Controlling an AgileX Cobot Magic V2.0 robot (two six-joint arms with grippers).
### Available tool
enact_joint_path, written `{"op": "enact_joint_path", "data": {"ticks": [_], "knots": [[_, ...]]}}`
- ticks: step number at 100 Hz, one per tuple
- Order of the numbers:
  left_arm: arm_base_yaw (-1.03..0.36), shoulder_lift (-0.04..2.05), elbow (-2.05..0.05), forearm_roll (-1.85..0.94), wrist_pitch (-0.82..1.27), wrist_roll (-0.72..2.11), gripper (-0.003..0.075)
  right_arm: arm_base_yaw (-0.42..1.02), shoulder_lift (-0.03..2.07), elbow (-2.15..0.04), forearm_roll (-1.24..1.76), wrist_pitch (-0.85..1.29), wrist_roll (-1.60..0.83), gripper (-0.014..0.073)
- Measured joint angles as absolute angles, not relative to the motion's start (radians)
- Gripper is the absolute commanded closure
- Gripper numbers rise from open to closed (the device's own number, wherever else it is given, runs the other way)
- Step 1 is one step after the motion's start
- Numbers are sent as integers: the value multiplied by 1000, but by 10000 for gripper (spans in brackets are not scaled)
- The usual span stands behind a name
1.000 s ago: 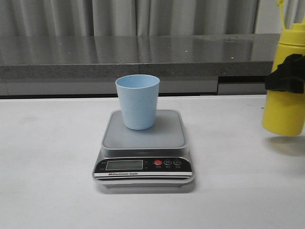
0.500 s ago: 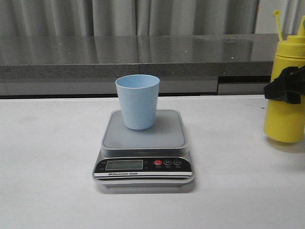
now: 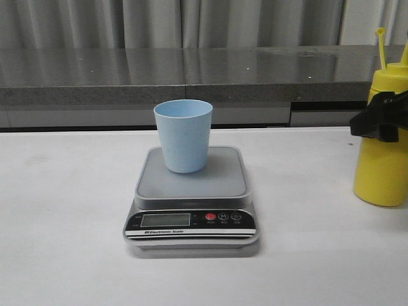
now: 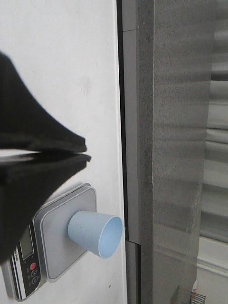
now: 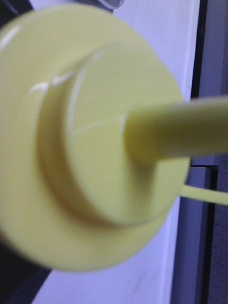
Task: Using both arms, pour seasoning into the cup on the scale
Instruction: 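Open the right gripper and withdraw it from the bottle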
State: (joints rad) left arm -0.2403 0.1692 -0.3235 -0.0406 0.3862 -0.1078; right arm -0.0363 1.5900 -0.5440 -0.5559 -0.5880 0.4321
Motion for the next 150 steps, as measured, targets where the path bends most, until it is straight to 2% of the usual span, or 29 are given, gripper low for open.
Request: {"op": "enact_joint_path", "data": {"ticks": [44, 65, 74, 98, 110, 117, 134, 150], "knots": [[-240, 169, -323, -41, 386, -108, 741, -36, 1390, -397, -548, -566, 484, -41], [-240, 169, -323, -41, 386, -108, 741, -36, 1238, -320, -547, -475, 511, -29], [-240, 169, -323, -41, 386, -108, 741, -36, 1161, -310, -547, -420, 540, 56], [-240, 169, -323, -41, 386, -108, 741, -36, 950, -310, -543, -233, 665, 490], [-240, 169, -323, -41, 386, -108, 741, -36, 859, -306, -540, -147, 690, 623], [-240, 169, -323, -41, 386, -108, 741, -36, 805, -302, -537, -119, 701, 652], [-240, 169, -323, -41, 386, -108, 741, -21, 681, -301, -485, -101, 704, 652], [-240, 169, -323, -41, 386, -108, 741, 33, 603, -301, -299, -68, 500, 652]]}}
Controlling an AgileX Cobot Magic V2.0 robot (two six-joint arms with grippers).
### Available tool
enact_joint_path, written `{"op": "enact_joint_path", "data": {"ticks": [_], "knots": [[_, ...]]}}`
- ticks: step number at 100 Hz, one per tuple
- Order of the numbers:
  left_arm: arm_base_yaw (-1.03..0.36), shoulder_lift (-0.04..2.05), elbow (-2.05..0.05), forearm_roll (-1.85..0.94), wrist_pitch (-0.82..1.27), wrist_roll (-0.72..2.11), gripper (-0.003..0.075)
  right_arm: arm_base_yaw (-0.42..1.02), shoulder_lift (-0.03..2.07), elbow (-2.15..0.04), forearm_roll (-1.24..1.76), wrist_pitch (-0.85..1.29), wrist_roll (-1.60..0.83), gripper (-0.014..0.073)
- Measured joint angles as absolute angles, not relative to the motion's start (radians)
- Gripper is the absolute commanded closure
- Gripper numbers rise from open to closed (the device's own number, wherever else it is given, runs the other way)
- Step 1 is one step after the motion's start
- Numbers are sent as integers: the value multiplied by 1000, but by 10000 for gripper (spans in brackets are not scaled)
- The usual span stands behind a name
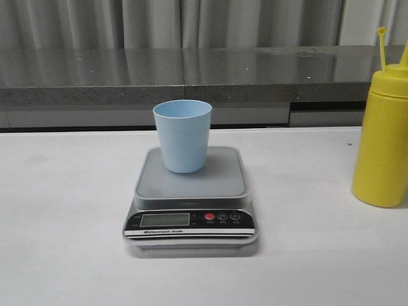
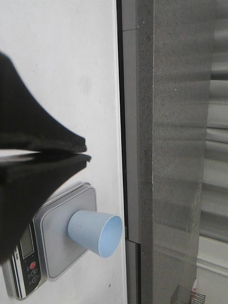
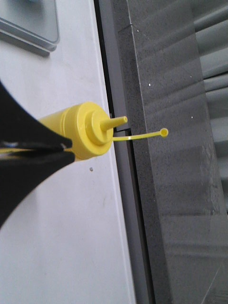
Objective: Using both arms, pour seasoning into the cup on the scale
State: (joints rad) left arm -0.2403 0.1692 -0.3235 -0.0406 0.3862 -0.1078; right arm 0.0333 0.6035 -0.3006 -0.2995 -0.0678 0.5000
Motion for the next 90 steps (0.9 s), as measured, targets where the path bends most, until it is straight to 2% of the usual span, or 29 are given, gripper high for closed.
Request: {"op": "enact_joint_path", "data": {"ticks": [15, 27, 68, 90], "knots": [[-240, 169, -323, -41, 386, -108, 741, 120, 565, -298, -151, 0, 284, 652], [-240, 169, -323, -41, 386, -108, 741, 173, 521, -286, -96, 10, 217, 652], [-240, 169, -323, -41, 386, -108, 741, 163, 334, -215, -8, 26, 94, 652], [-240, 169, -323, -41, 386, -108, 741, 163, 316, -214, -25, 29, 89, 652]]}}
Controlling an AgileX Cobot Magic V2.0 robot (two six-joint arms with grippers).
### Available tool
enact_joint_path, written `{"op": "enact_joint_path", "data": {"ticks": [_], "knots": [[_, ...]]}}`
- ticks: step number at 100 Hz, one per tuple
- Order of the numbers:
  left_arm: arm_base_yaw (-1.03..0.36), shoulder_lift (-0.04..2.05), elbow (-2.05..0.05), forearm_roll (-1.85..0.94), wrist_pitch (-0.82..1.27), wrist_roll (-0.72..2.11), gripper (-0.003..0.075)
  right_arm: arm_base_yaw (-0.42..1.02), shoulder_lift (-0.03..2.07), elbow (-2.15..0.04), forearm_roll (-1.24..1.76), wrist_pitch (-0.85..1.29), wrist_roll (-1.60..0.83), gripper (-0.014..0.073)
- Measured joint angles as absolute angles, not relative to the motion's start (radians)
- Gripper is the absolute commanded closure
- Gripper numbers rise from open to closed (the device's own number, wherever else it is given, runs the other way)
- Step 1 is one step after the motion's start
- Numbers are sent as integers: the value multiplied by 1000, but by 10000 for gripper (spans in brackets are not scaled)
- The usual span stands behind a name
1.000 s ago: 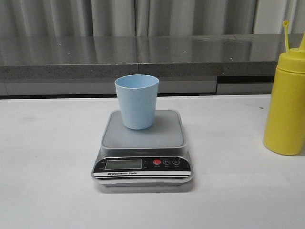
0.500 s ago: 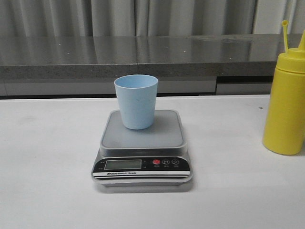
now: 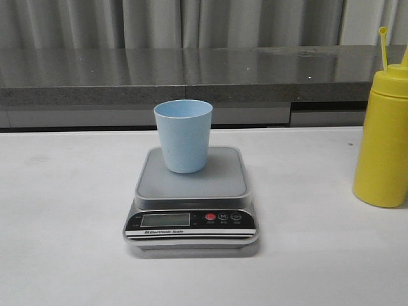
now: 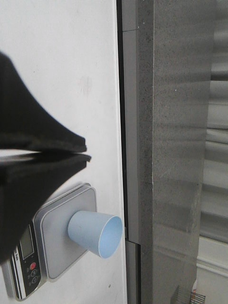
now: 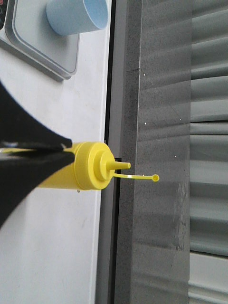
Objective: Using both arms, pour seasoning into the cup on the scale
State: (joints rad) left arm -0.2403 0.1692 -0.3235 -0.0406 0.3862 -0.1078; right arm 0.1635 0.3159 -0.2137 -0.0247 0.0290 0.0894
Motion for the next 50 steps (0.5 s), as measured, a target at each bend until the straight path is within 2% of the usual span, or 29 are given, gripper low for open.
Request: {"op": "enact_joint_path", "data": {"ticks": [36, 50], "knots": [[-240, 169, -323, -41, 386, -108, 741, 163, 316, -210, -25, 29, 89, 652], [-240, 169, -323, -41, 386, -108, 741, 122, 308, -166, -25, -38, 88, 652]]}}
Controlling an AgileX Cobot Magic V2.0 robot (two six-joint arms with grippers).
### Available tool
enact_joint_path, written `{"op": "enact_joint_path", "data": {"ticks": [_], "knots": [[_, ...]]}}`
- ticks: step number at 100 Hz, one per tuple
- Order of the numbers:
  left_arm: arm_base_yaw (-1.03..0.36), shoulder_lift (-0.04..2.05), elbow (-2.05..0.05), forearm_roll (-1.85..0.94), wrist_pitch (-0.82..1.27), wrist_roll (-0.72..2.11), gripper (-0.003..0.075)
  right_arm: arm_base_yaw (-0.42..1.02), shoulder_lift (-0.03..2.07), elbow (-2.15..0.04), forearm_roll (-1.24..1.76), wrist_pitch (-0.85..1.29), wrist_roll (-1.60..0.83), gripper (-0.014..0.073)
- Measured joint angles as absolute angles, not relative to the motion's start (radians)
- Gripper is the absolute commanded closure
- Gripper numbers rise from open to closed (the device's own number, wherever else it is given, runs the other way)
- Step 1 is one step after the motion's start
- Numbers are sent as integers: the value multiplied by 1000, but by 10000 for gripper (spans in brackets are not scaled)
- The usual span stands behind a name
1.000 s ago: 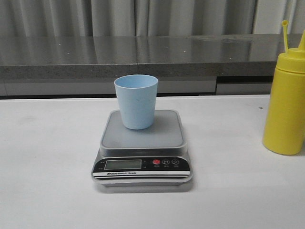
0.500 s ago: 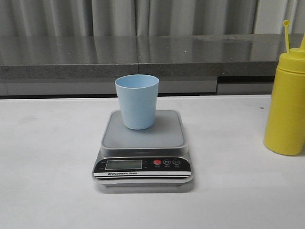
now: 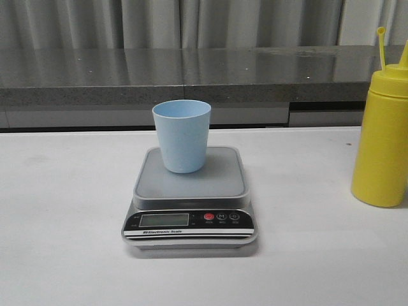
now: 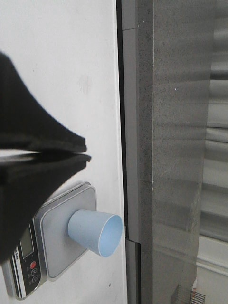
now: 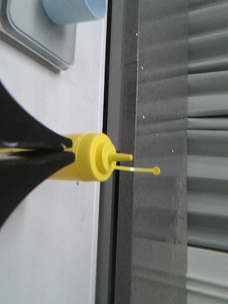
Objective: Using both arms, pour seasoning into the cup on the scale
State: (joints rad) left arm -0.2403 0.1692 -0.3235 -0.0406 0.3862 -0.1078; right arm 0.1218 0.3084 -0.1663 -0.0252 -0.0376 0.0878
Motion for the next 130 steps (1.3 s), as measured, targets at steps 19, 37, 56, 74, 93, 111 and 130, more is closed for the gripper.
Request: {"op": "enact_joint_path", "data": {"ticks": [19, 37, 56, 74, 93, 111, 130], "knots": [[-240, 169, -323, -41, 386, -108, 741, -15, 224, -88, -25, -179, 88, 652], [-240, 169, -323, -41, 386, -108, 741, -36, 99, 3, -25, -174, 88, 652], [-240, 169, -323, -41, 386, -108, 741, -36, -6, 27, -25, -8, 88, 652], [-240, 169, -323, -41, 386, -108, 741, -36, -10, 29, -25, 16, 88, 652], [-240, 169, -323, -41, 386, -108, 741, -36, -10, 29, -25, -17, 88, 652], [-240, 169, -323, -41, 386, -108, 741, -36, -10, 29, -25, -17, 88, 652], [-240, 169, -323, -41, 386, -108, 741, -36, -10, 29, -25, -21, 88, 652]]}}
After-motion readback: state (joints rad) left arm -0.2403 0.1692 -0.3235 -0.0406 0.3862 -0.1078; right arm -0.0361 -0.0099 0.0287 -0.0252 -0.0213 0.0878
